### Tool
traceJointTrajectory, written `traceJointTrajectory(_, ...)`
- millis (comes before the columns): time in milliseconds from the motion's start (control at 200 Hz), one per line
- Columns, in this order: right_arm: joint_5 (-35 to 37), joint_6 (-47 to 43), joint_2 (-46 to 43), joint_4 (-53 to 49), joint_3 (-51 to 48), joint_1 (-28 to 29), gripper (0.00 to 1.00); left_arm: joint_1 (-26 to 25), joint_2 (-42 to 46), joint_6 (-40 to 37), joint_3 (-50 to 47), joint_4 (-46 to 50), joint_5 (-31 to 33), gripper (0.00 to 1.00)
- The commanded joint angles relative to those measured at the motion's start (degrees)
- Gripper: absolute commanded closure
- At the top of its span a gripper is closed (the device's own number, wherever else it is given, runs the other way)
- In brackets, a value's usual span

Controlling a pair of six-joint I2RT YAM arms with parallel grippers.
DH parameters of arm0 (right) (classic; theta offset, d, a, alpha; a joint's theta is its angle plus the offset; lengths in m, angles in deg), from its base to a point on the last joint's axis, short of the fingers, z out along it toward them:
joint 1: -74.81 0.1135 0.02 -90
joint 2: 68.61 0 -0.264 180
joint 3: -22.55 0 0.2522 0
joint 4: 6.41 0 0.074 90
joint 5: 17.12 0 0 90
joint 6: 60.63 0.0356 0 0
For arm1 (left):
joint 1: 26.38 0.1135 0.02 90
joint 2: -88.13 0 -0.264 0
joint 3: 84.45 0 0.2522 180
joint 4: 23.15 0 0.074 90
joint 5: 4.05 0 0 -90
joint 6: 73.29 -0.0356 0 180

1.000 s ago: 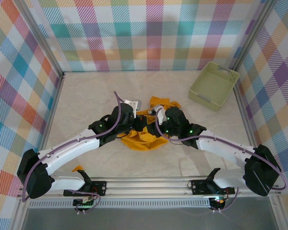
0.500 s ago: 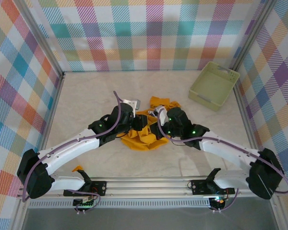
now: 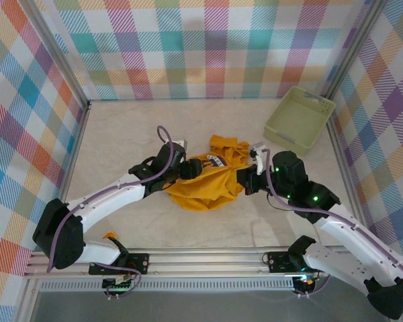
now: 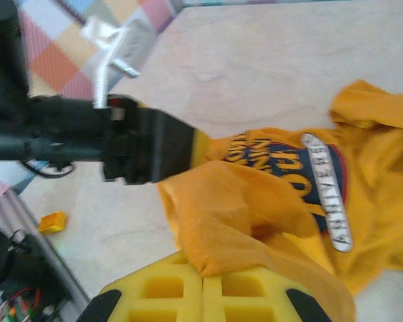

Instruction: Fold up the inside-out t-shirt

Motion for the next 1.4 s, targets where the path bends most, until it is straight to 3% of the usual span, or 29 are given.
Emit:
traceJointTrajectory(0, 4.15, 1.24, -1.43, -6.28, 0.09, -4.17, 1.00, 1.13, 2.69, 0.25, -2.54, 5.94, 6.85, 0.21)
traceJointTrajectory(210, 15.52, 8.66, -1.26, -13.07, -3.67, -11.50, 1.00, 5.93, 1.68, 2.48, -5.55, 8.03, 8.24, 0.06)
traceJointTrajectory(435, 13.64, 10.13, -0.07, -9.24, -7.35, -12.11, 1.00, 7.38, -7.05, 2.60, -4.58, 2.76, 3.04, 0.00)
traceJointTrajectory(565, 14.18, 9.89, 1.57, -7.66, -7.26, -12.11, 1.00, 7.74, -11.71, 3.07, -4.03, -1.88, -1.28, 0.18)
traceJointTrajectory(635, 14.01, 9.49, 2.93, -6.44, -6.59, -12.13, 1.00, 8.16, -13.07, 3.25, -3.74, -3.20, -3.62, 0.39)
traceJointTrajectory(760, 12.67, 8.60, 6.07, -3.17, -4.40, -12.19, 1.00, 10.30, -12.32, 3.21, -2.25, -2.63, -4.98, 0.89)
traceJointTrajectory(805, 11.58, 8.10, 7.41, -1.42, -3.36, -12.14, 1.00, 11.86, -11.27, 3.22, -0.98, -1.16, -5.07, 1.00)
traceJointTrajectory(940, 7.48, 7.01, 13.43, 1.95, 2.93, -12.13, 1.00, 17.76, -5.74, 3.14, 5.29, 4.90, -5.13, 1.00)
traceJointTrajectory(1035, 4.00, 6.23, 18.73, 3.04, 11.49, -11.79, 1.00, 21.12, -1.15, 1.33, 14.68, 11.15, -1.63, 1.00)
traceJointTrajectory(1195, 1.31, 5.88, 25.15, 4.50, 26.60, -10.45, 1.00, 22.25, 7.02, -4.49, 31.96, 18.18, 5.45, 1.00)
traceJointTrajectory(1300, 6.21, 6.31, 25.76, 3.42, 30.66, -10.52, 1.00, 22.13, 9.53, -5.66, 36.90, 19.47, 0.48, 1.00)
traceJointTrajectory(1395, 8.14, 5.98, 25.15, 2.66, 30.00, -11.54, 1.00, 19.31, 9.86, -6.10, 35.38, 19.81, -4.15, 1.00)
